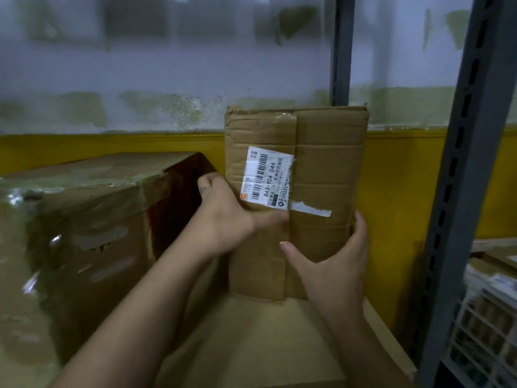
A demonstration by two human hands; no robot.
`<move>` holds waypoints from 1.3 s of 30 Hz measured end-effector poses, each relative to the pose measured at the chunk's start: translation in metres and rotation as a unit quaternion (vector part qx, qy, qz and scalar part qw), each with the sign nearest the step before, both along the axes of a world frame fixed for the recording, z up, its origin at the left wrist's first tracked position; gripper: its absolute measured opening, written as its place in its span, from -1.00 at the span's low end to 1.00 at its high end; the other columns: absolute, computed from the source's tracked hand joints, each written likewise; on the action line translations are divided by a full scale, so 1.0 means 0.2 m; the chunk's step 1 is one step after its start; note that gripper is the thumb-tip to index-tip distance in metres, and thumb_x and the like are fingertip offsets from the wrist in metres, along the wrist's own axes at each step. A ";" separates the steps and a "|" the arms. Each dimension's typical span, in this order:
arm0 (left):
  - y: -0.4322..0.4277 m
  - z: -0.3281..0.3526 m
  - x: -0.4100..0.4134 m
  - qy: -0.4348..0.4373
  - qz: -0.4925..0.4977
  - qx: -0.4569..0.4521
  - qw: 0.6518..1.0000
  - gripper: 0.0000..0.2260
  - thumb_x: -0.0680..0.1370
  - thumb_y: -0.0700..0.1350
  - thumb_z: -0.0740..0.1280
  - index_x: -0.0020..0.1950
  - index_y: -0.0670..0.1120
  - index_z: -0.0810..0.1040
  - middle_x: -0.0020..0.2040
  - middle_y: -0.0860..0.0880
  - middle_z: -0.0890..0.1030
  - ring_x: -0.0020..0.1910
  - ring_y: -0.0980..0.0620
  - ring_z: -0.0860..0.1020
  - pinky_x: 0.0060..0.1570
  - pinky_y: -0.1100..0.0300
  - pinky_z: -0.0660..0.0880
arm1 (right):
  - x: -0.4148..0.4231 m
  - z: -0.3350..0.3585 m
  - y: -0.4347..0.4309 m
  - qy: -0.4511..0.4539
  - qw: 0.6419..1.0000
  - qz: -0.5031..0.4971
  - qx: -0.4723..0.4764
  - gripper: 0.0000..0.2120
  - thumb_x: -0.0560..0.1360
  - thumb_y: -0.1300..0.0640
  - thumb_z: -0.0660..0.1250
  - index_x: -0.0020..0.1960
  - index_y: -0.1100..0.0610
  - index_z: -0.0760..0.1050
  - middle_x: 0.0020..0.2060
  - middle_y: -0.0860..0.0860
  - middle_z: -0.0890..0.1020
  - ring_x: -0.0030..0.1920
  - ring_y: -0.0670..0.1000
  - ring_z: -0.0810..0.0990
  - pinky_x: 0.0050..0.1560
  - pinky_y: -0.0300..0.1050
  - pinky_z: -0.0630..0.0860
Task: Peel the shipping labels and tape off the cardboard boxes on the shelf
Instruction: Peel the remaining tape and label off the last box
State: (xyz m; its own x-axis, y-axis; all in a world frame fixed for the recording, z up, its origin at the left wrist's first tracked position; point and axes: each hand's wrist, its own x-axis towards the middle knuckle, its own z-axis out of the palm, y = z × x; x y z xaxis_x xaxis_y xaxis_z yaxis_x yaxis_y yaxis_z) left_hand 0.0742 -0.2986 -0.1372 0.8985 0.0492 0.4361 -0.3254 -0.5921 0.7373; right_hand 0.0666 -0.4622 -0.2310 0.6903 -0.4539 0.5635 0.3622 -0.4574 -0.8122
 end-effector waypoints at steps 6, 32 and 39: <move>-0.02 0.36 0.03 -0.128 -0.009 -0.009 0.992 0.18 0.21 0.17 0.61 0.61 0.08 -0.11 0.61 -0.03 0.00 0.56 -0.02 0.09 0.52 0.10 0.08 | -0.02 -0.01 -0.01 0.042 0.996 -0.001 -0.077 0.15 0.14 -0.29 0.53 0.53 -0.12 -0.05 0.37 -0.07 0.27 0.39 -0.02 0.23 0.35 0.05 0.32; -0.22 0.65 -0.05 -0.234 0.145 0.435 0.858 -0.21 0.16 0.68 0.02 -0.23 -0.04 0.45 -0.32 0.01 0.50 -0.29 0.03 0.49 -0.24 0.16 0.40 | -0.13 0.00 0.04 -0.012 0.990 0.013 -0.139 0.20 0.21 -0.38 0.42 0.47 -0.29 -0.43 0.55 -0.02 -0.06 0.52 0.16 0.11 0.35 0.24 0.36; -0.16 0.74 -0.15 -0.176 0.029 0.406 0.896 -0.21 0.15 0.57 0.08 0.02 0.03 0.63 -0.07 0.06 0.58 -0.17 0.15 0.49 -0.27 0.23 0.34 | -0.13 0.06 0.00 -0.004 0.997 0.027 -0.076 0.23 0.04 -0.47 0.32 0.39 -0.39 -0.49 0.54 -0.16 -0.19 0.55 0.07 -0.04 0.38 0.08 0.17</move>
State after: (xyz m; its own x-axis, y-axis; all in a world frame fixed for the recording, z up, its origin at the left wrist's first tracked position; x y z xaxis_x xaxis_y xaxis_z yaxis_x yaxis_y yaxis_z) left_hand 0.0446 -0.3297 0.0113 0.7039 -0.3710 0.6056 -0.4056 -0.9100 -0.0860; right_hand 0.0415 -0.4617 -0.2200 0.7069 -0.3244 0.6286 0.3957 -0.5553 -0.7315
